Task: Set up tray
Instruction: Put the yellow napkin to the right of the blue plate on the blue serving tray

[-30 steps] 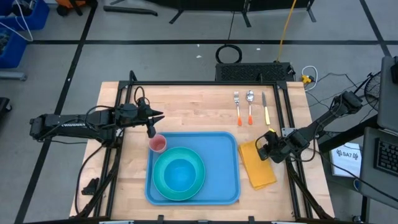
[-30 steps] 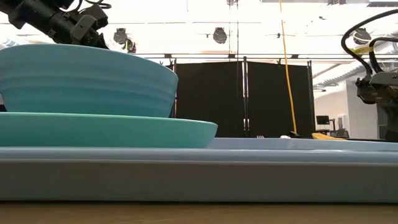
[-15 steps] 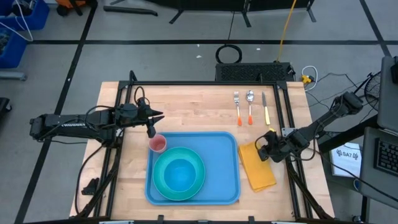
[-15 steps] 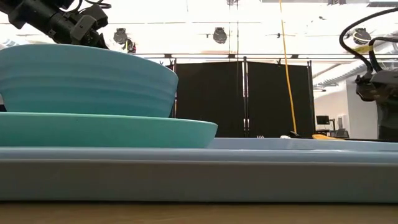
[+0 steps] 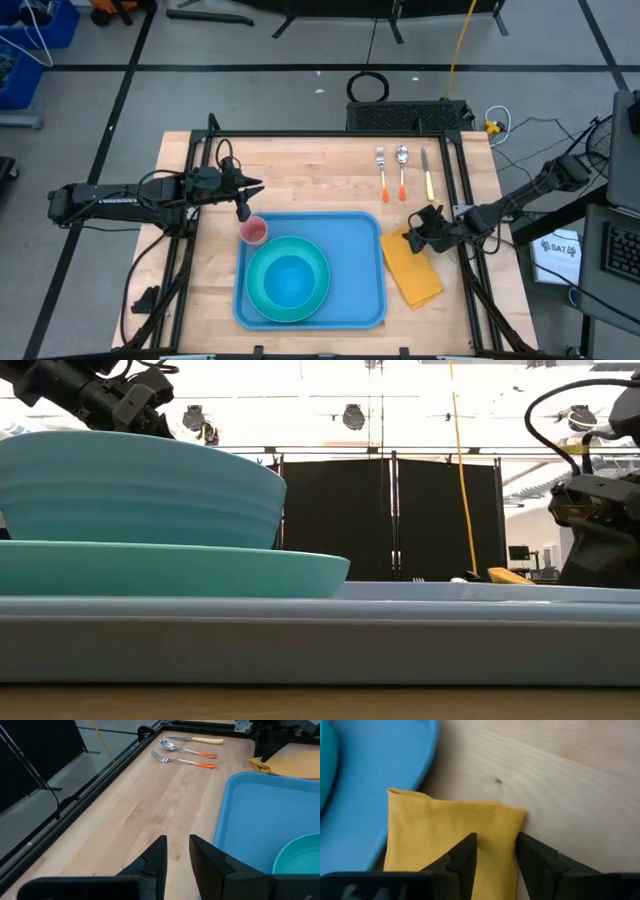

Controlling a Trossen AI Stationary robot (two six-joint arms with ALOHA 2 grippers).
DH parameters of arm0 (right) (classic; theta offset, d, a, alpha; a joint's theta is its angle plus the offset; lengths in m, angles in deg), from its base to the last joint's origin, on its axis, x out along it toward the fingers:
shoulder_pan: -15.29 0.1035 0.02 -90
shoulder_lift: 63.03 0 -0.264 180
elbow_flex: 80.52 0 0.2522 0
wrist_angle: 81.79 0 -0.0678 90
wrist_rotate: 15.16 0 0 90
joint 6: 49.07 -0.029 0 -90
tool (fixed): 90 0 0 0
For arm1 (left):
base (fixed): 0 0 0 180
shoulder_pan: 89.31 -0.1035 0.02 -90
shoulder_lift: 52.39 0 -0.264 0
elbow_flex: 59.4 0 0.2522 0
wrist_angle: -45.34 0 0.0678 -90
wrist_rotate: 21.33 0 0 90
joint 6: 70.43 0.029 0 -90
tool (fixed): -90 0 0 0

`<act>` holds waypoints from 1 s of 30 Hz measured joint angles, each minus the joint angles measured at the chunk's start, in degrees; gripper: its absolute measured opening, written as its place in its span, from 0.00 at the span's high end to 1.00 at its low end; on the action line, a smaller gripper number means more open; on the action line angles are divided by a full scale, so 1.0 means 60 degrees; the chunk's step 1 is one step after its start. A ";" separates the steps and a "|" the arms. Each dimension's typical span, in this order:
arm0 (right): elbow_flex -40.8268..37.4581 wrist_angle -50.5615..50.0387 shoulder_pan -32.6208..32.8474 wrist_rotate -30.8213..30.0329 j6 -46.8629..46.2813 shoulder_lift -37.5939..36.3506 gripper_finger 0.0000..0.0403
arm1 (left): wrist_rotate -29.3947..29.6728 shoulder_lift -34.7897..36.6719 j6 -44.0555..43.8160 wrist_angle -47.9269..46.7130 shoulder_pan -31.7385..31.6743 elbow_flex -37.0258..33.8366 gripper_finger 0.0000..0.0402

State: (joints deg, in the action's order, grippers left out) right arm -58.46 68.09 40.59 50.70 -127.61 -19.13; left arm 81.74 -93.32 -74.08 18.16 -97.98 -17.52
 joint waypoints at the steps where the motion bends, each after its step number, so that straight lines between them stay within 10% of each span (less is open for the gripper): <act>1: 0.0000 0.0087 -0.0087 0.0094 0.0101 0.0000 0.68 | -0.0004 0.0004 -0.0014 0.0002 0.0000 0.0000 0.78; 10: -0.0007 0.0270 -0.0624 0.0699 0.1315 0.0015 0.98 | 0.0002 0.0000 -0.0087 -0.0013 -0.0005 0.0004 0.78; 22: 0.0389 0.3503 -0.0653 -0.0398 0.4387 -0.0288 1.00 | 0.0002 0.0002 -0.0227 -0.0007 -0.0007 0.0004 0.78; 30: 0.0685 0.6116 -0.0646 0.0582 0.5221 -0.0101 1.00 | 0.0046 0.0002 -0.0227 -0.0006 -0.0007 0.0004 0.78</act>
State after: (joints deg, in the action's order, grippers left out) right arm -54.35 104.78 36.72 54.19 -96.29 -19.74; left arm 82.01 -93.31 -75.45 18.13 -98.02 -17.50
